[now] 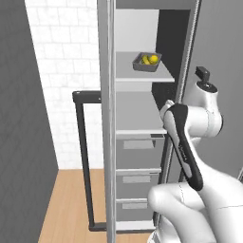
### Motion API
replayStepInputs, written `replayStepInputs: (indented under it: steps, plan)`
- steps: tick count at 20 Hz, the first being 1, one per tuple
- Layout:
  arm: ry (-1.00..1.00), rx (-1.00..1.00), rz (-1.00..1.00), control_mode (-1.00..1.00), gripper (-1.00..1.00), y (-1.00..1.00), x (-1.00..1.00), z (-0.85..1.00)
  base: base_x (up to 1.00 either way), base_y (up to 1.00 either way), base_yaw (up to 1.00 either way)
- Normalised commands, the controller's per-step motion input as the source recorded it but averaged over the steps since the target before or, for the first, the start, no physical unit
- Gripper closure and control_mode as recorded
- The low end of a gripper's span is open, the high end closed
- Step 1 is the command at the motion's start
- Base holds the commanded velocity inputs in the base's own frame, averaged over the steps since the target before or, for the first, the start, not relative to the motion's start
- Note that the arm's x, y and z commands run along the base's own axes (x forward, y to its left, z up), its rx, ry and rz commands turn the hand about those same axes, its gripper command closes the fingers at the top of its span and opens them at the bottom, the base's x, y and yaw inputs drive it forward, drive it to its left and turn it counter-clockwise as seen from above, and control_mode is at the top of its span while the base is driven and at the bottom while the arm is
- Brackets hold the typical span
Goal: Take the meat container that has the shrimp and place it on the second highest rack of the freezer. Then take the vegetable container that has the lemon and cucumber and place it on the highest rack of the freezer.
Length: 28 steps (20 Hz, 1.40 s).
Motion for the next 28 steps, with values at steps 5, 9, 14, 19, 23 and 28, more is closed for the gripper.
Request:
replayStepInputs:
  steps: [5,9,14,19,23,28]
  plan:
    - [0.00,-0.01,0.00,1.00,-1.00,0.00,-0.11,-0.01,-0.29,-0.49,-0.27]
    - [0.00,0.00,0.00,1.00,-1.00,0.00,0.00,0.00,-0.12,-1.00,-0.47]
    - [0.00,0.00,0.00,1.00,-1.00,0.00,0.00,0.00,0.02,-1.00,-0.39]
    - [0.00,0.00,0.00,1.00,-1.00,0.00,0.00,0.00,0.02,-1.00,-0.30]
    - [0.00,0.00,0.00,1.00,-1.00,0.00,0.00,0.00,0.02,-1.00,-0.18]
    - [0.00,0.00,0.00,1.00,-1.00,0.00,0.00,0.00,0.25,-1.00,-0.09]
